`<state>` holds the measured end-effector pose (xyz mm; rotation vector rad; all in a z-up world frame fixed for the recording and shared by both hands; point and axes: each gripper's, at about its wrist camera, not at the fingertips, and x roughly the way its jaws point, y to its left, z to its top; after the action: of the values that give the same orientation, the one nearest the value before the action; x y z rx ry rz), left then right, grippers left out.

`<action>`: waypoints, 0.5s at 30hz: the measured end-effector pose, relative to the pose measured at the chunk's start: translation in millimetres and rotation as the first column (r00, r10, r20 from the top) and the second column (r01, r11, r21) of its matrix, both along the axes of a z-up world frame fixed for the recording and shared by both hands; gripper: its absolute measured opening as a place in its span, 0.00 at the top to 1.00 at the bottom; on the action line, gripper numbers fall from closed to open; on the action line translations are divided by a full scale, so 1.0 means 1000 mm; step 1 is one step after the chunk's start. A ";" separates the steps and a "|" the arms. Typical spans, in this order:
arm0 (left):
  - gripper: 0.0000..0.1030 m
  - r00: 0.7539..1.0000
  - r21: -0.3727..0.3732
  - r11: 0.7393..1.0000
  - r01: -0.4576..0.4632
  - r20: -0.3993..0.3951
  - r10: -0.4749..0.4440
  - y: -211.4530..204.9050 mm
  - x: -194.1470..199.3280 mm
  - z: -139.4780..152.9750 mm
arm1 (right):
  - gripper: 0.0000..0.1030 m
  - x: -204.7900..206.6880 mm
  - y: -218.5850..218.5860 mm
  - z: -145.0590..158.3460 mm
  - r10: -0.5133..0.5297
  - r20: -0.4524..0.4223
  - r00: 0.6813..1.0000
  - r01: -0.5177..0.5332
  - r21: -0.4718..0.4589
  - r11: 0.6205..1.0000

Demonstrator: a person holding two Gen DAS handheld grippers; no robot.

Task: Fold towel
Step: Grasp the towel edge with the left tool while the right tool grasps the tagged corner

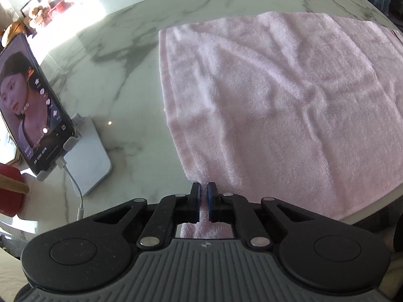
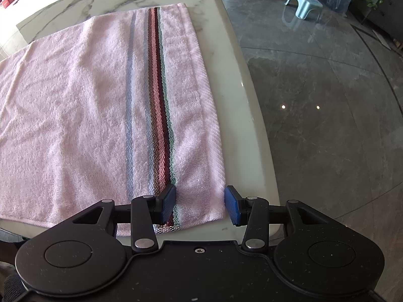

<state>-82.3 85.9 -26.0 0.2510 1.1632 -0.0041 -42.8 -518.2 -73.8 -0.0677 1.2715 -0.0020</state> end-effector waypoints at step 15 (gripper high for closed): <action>0.96 0.998 0.026 0.998 0.057 -0.033 -0.056 -0.018 0.012 -0.006 | 0.53 -0.009 -0.026 -0.004 -0.050 -0.025 0.998 0.051 0.062 0.997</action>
<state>-70.2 67.8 -32.2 0.3086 1.1885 -0.0424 -51.8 -544.2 -77.9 0.0183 1.2959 -0.0050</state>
